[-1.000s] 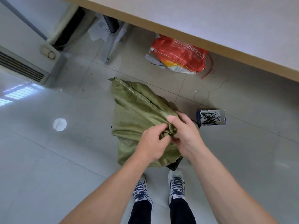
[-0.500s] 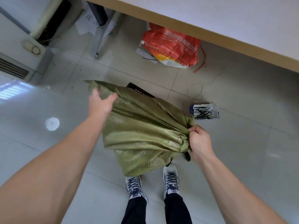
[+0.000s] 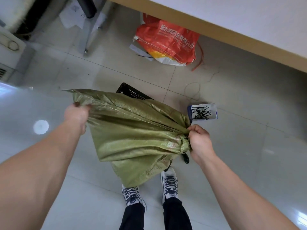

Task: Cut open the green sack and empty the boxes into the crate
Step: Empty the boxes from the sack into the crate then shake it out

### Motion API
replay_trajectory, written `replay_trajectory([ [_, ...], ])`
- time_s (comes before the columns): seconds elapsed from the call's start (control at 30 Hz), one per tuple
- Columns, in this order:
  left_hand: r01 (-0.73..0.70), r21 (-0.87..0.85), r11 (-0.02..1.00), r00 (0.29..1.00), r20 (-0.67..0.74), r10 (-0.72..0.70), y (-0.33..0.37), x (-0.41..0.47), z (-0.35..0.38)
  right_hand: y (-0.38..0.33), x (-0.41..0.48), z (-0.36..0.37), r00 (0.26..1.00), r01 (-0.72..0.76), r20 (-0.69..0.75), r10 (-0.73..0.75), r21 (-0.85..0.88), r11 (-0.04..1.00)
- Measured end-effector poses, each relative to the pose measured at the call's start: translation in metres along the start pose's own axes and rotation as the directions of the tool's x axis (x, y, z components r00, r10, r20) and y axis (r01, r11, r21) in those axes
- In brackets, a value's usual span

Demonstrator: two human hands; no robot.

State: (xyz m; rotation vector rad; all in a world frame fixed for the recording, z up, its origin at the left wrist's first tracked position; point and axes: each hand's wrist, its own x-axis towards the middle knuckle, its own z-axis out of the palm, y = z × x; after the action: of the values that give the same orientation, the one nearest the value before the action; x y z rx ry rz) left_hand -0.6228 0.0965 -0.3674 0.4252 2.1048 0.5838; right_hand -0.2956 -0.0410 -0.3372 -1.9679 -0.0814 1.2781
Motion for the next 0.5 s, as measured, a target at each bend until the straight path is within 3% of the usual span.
replay_trajectory([
  [0.2, -0.019, -0.07, 0.997, 0.999, -0.043, 0.016, 0.033, 0.01, -0.004, -0.008, 0.009, -0.014, 1.0, -0.002, -0.007, 0.002, -0.049, 0.999],
  [0.3, 0.063, -0.117, 0.991, 0.996, -0.057, -0.07, 0.039, 0.02, -0.01, -0.003, 0.017, -0.026, 0.998, -0.049, -0.037, 0.047, -0.054, 0.997],
  [0.37, 0.022, -0.052, 0.998, 0.998, -0.063, -0.026, 0.036, 0.022, -0.009, 0.0, 0.02, -0.027, 0.994, -0.081, -0.075, 0.079, -0.02, 0.997],
  [0.5, -0.185, 0.069, 0.98, 0.976, -0.101, 0.192, 0.043, 0.013, -0.005, 0.004, 0.022, -0.025, 0.985, -0.061, -0.165, 0.054, -0.043, 0.997],
])
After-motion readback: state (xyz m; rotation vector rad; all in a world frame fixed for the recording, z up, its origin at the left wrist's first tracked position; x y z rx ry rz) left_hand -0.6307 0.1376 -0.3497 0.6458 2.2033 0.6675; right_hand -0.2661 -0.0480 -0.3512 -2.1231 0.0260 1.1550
